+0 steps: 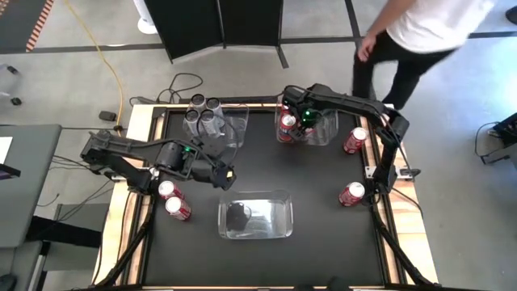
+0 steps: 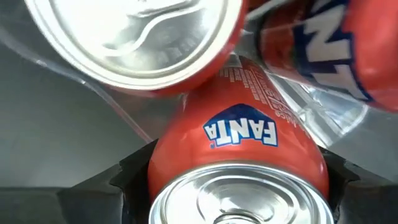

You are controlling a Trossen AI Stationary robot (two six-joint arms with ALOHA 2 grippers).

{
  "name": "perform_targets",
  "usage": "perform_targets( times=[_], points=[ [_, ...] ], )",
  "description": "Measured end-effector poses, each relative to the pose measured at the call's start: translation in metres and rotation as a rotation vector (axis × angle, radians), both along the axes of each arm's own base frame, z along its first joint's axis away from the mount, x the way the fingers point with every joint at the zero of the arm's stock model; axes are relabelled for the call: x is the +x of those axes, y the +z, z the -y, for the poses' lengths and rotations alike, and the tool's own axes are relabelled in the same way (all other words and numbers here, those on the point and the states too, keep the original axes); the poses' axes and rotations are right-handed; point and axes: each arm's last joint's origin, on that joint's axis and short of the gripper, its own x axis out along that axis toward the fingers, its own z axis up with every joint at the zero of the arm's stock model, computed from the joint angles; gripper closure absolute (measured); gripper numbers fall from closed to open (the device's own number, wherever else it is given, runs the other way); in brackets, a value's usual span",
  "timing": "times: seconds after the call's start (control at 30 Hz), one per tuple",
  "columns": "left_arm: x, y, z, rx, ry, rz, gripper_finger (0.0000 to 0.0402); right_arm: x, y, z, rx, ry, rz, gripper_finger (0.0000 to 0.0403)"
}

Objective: Sort soda cans
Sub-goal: Put the red soda can into the top right transparent bin

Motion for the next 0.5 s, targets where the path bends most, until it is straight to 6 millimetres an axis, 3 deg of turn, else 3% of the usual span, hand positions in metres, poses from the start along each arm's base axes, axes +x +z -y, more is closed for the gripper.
perform_targets(
  times=[0.5],
  points=[
    [-0.010, -0.003, 0.009, -0.050, 0.075, -0.014, 0.0050, -0.001, -0.008, 0.018, 0.017, 0.002, 0.058, 0.0100]
  ],
)
